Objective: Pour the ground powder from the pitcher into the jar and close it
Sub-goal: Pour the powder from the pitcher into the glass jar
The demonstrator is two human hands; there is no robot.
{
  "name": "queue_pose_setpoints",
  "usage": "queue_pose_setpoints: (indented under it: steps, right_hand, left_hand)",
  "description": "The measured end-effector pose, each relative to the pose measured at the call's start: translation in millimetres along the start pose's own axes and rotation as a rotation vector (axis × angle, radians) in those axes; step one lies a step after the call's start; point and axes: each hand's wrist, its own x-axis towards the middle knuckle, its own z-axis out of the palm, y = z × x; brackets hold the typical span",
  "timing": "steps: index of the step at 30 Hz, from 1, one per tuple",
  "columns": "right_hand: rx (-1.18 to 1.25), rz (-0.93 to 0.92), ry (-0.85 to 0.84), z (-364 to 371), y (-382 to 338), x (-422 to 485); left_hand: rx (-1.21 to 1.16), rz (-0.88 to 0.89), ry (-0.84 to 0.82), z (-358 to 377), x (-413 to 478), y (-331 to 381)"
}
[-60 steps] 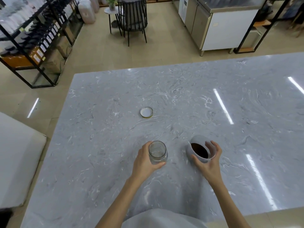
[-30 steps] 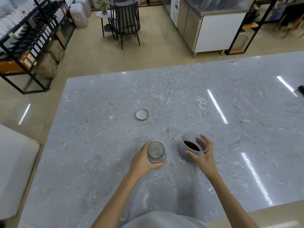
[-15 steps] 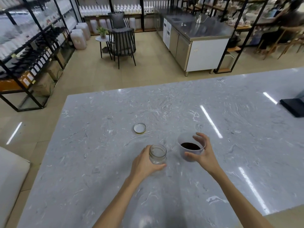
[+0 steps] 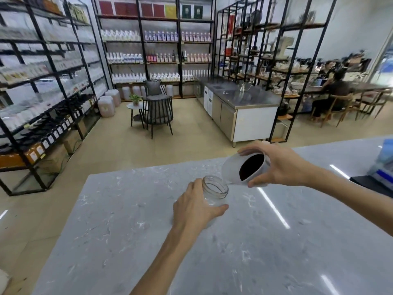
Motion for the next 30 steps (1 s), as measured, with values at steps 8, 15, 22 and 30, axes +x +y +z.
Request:
queue_pose_setpoints:
  steps: [8, 15, 22, 30]
  right_hand:
    - [-0.289, -0.200, 0.063, -43, -38, 33]
    - [-0.392, -0.227, -0.043, -60, -65, 58]
    - [-0.479, -0.285, -0.070, -69, -77, 77]
    - [-0.593, -0.347, -0.085, -77, -88, 88]
  left_hand:
    - [0.014, 0.046, 0.076, -30, 8, 27]
    - [0.013, 0.052, 0.125, -50, 20, 36]
    - [0.019, 0.052, 0.154, -61, 35, 37]
    - [0.032, 0.063, 0.189, -69, 41, 40]
